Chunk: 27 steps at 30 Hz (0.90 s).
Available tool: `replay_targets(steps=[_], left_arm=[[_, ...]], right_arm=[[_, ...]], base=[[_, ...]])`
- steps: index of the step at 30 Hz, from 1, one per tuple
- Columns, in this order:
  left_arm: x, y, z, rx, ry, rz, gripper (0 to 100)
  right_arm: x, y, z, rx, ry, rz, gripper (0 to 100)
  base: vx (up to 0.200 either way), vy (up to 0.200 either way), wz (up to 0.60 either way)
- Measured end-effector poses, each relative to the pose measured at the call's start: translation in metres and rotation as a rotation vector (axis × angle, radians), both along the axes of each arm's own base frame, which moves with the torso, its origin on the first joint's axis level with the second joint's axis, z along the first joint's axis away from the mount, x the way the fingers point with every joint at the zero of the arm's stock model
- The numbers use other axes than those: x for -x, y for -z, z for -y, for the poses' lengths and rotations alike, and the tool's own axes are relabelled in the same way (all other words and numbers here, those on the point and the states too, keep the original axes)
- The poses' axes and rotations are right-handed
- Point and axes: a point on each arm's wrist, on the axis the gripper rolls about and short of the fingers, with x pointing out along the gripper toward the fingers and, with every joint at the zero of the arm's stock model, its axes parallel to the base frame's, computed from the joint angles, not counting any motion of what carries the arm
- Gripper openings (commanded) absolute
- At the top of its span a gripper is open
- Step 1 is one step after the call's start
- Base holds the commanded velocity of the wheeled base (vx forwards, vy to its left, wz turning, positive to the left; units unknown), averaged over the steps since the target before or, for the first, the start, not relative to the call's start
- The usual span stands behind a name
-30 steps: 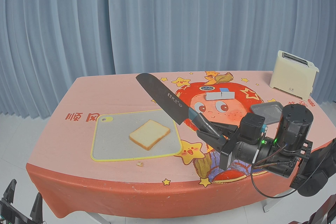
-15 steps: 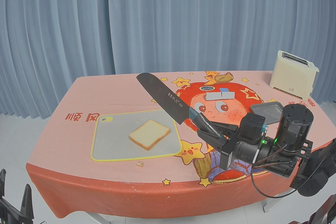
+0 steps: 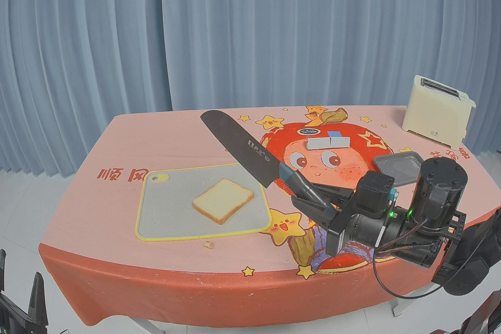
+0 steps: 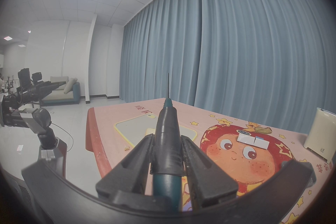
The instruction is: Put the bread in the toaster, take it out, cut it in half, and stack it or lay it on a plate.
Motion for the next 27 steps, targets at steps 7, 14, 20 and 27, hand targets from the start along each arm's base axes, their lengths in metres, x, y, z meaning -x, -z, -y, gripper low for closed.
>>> replay_targets(steps=[7,14,20,27], left_arm=[[0.0003,-0.0012,0.0,0.002,0.0,0.012,100],[0.0003,-0.0015,-0.0001,0.008,-0.001,0.015,100],[0.0004,-0.0018,0.0,0.008,0.003,0.018,100],[0.0008,-0.0034,0.0003,0.013,0.015,0.034,0]], right_arm=[[0.0008,0.0009,-0.0003,0.003,-0.002,-0.003,0],[0.0012,0.0019,-0.0006,0.006,-0.003,-0.006,0],[0.0017,0.002,-0.001,0.007,-0.005,-0.007,0],[0.0024,0.0029,-0.0008,0.009,-0.006,-0.009,0]], base=[[0.0,0.0,0.0],[0.0,0.0,0.0],[0.0,0.0,0.0],[0.0,0.0,0.0]])
